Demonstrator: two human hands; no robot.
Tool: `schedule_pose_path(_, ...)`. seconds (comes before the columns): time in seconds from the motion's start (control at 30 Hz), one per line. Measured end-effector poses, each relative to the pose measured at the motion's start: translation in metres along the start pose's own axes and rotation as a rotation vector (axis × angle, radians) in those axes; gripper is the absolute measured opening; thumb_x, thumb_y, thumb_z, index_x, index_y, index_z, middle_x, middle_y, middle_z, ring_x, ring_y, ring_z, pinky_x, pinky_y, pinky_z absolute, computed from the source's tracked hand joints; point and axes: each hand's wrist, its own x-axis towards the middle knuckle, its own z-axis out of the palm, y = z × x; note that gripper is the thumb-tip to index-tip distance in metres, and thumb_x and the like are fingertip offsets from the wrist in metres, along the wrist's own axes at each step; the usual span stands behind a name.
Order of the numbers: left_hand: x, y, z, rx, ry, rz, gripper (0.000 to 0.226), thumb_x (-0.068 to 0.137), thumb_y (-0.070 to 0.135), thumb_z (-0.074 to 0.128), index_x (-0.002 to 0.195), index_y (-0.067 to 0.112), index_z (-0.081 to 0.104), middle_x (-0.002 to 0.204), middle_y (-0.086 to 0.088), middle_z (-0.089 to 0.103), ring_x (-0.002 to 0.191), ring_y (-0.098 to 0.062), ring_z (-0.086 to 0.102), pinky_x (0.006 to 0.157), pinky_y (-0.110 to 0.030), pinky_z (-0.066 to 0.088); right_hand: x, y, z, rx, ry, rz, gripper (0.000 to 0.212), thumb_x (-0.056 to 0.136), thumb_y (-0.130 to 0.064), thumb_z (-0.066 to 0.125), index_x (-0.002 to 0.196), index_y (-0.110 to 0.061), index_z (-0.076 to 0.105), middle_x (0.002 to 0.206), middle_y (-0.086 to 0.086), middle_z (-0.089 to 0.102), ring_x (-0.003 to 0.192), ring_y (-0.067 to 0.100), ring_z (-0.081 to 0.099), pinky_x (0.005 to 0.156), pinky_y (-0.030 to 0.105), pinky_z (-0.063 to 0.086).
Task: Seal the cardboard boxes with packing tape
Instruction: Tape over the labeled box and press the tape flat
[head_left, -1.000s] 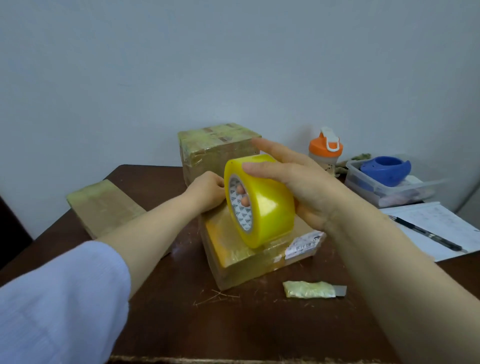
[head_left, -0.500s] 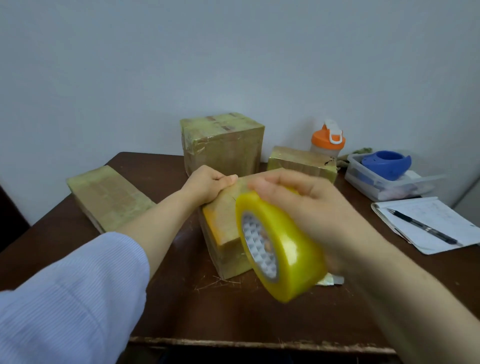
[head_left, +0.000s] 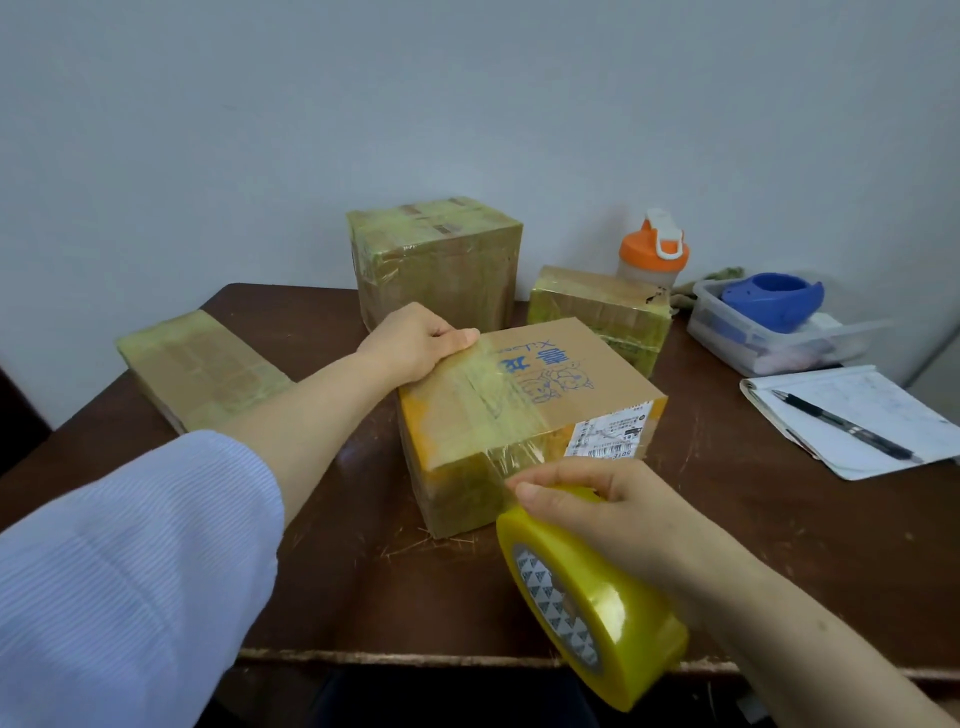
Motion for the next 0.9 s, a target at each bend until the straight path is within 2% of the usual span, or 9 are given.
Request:
schedule_pose_path(0.1,-0.010,0.019,0.006,0.497,0.203,0.180,0.036,0.098,0.040,0.041,0.103,0.020,0.070,0.103,-0.001,0.070,0.099,-0.026,0.061,0.083,-0.035,0.044,0.008,-0.003,-0.001,-0.010,-0.025,0.036,0.016,0.080,-0.041,0.070,0.092,-0.034,0.075,0.103,-0.011,0.070,0.102,0.007,0.061,0.095,0.029,0.049)
schedule_pose_path(0.17,-0.017,0.035,0.023,0.606,0.086,0.158,0.060,0.095,0.057,0.027,0.123,0.014,0.058,0.128,-0.010,0.058,0.121,-0.028,0.050,0.103,-0.037,0.031,0.012,-0.004,-0.003,0.000,-0.039,0.065,0.016,0.080,-0.039,0.071,0.094,-0.032,0.075,0.103,-0.007,0.071,0.103,0.011,0.062,0.097,0.034,0.049)
schedule_pose_path(0.23,-0.028,0.045,0.041,0.542,-0.122,0.020,0.105,0.076,0.082,0.010,0.148,0.007,0.020,0.156,-0.017,0.016,0.145,-0.027,0.014,0.117,-0.040,0.007,0.016,-0.005,-0.005,0.004,-0.053,0.085,0.016,0.080,-0.037,0.071,0.094,-0.030,0.076,0.100,-0.003,0.072,0.100,0.015,0.064,0.095,0.037,0.051)
schedule_pose_path(0.27,-0.032,0.046,0.046,0.513,-0.155,-0.010,0.113,0.071,0.086,0.008,0.150,0.006,0.002,0.158,-0.016,-0.002,0.146,-0.027,-0.002,0.118,-0.040,-0.001,0.018,-0.005,-0.005,0.004,-0.058,0.087,0.016,0.080,-0.037,0.071,0.094,-0.030,0.076,0.099,-0.001,0.072,0.097,0.016,0.065,0.093,0.037,0.052)
schedule_pose_path(0.33,-0.034,0.045,0.044,0.497,-0.156,-0.019,0.110,0.073,0.084,0.009,0.149,0.007,-0.009,0.157,-0.015,-0.015,0.145,-0.025,-0.013,0.117,-0.038,-0.006,0.021,-0.008,-0.005,0.010,-0.061,0.085,0.016,0.081,-0.036,0.072,0.095,-0.029,0.076,0.097,0.000,0.073,0.095,0.016,0.066,0.091,0.037,0.053)
schedule_pose_path(0.47,-0.043,0.051,0.038,0.440,-0.239,0.053,0.085,0.090,0.066,0.006,0.149,0.008,-0.010,0.156,-0.012,-0.020,0.144,-0.021,-0.018,0.116,-0.034,-0.012,0.025,-0.009,-0.004,0.012,-0.053,0.096,0.018,0.081,-0.032,0.072,0.097,-0.023,0.075,0.099,0.005,0.072,0.097,0.019,0.065,0.091,0.037,0.053)
schedule_pose_path(0.63,-0.083,0.051,0.044,0.189,-0.469,0.317,0.081,0.084,0.068,-0.002,0.150,0.020,-0.006,0.156,0.009,-0.016,0.132,0.009,-0.019,0.101,-0.009,-0.016,0.029,-0.004,-0.003,0.007,-0.046,0.061,0.011,0.084,-0.020,0.066,0.093,-0.026,0.069,0.093,0.000,0.072,0.092,0.017,0.066,0.086,0.034,0.055)
schedule_pose_path(0.77,-0.051,0.034,0.022,0.469,-0.271,0.193,0.074,0.093,0.059,0.006,0.151,0.014,0.000,0.160,-0.003,-0.005,0.145,-0.010,-0.005,0.118,-0.029,-0.001,0.030,-0.007,-0.003,0.005,-0.051,0.088,0.014,0.080,-0.034,0.072,0.091,-0.027,0.075,0.096,0.000,0.072,0.095,0.016,0.066,0.091,0.035,0.053)
schedule_pose_path(0.9,-0.033,0.021,0.020,0.595,-0.192,0.098,0.076,0.093,0.060,0.008,0.150,0.012,-0.008,0.158,-0.007,-0.014,0.145,-0.016,-0.011,0.118,-0.032,-0.005,0.030,-0.010,-0.004,0.002,-0.041,0.092,0.018,0.080,-0.039,0.071,0.091,-0.026,0.075,0.099,0.000,0.071,0.097,0.016,0.064,0.092,0.035,0.052)
